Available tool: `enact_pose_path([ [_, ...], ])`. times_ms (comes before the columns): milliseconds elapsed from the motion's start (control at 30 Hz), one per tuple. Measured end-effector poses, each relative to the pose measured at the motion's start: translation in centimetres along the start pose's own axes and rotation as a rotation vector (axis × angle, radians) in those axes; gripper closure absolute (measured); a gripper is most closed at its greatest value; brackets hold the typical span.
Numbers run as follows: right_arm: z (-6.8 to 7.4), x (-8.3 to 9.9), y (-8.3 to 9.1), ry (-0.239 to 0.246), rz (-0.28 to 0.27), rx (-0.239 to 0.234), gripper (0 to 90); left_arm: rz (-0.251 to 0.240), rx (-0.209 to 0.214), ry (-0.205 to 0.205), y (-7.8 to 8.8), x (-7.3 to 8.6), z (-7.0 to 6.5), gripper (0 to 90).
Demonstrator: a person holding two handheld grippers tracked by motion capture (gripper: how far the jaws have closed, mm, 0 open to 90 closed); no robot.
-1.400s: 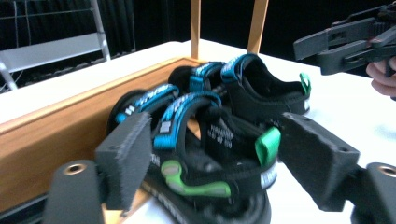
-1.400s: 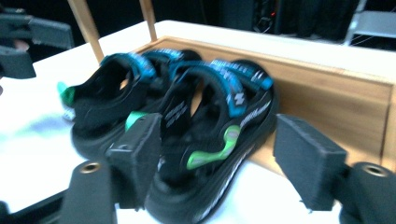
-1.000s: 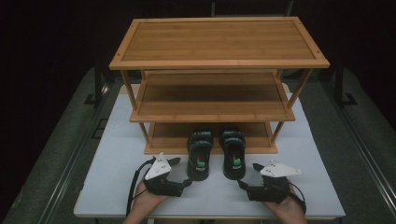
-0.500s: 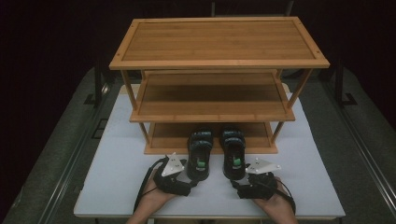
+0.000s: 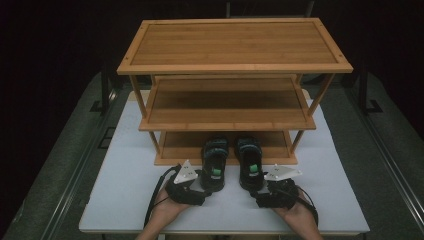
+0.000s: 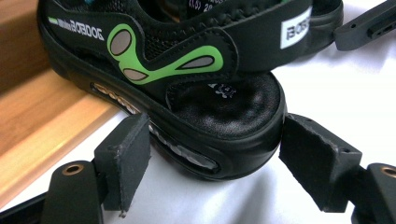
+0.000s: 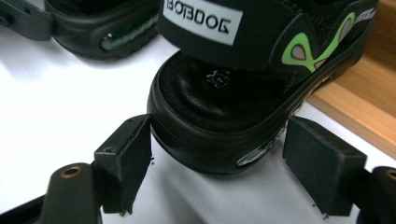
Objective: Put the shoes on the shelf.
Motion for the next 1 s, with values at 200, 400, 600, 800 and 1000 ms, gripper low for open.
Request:
enact_pose_path([
  [200,-0.3,-1.1,0.2,-0.006,-0.027,-0.023,25.0,-0.026,0.005,0.006,-0.3,-1.0,0.5,29.9],
  [400,-0.6,-2.0,-0.3,-0.016,-0.048,-0.027,26.0,-0.027,-0.004,0.009,-1.0,-1.5,0.8,30.1],
  [600,-0.8,-2.2,-1.2,-0.008,-0.038,-0.017,25.9,-0.035,-0.008,0.01,-2.0,-1.9,1.3,32.1],
  [800,-0.8,-2.3,-1.9,0.005,-0.044,0.008,25.8,-0.043,-0.03,0.009,-2.6,-2.1,1.4,31.6],
  [1000,-0.5,-2.0,-2.1,0.006,-0.059,0.035,25.6,-0.045,-0.041,0.006,-2.5,-2.2,1.2,31.4],
])
Point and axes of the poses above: each handheld gripper's, and its own axes: y roughly backward along the jaws, x roughly out of its underside, z roughly to its left, the point moved 6 cm from there along -y, roughly forward along the jaws, and after that the axes turned 11 degrees about -z, right-handed, at the moved point
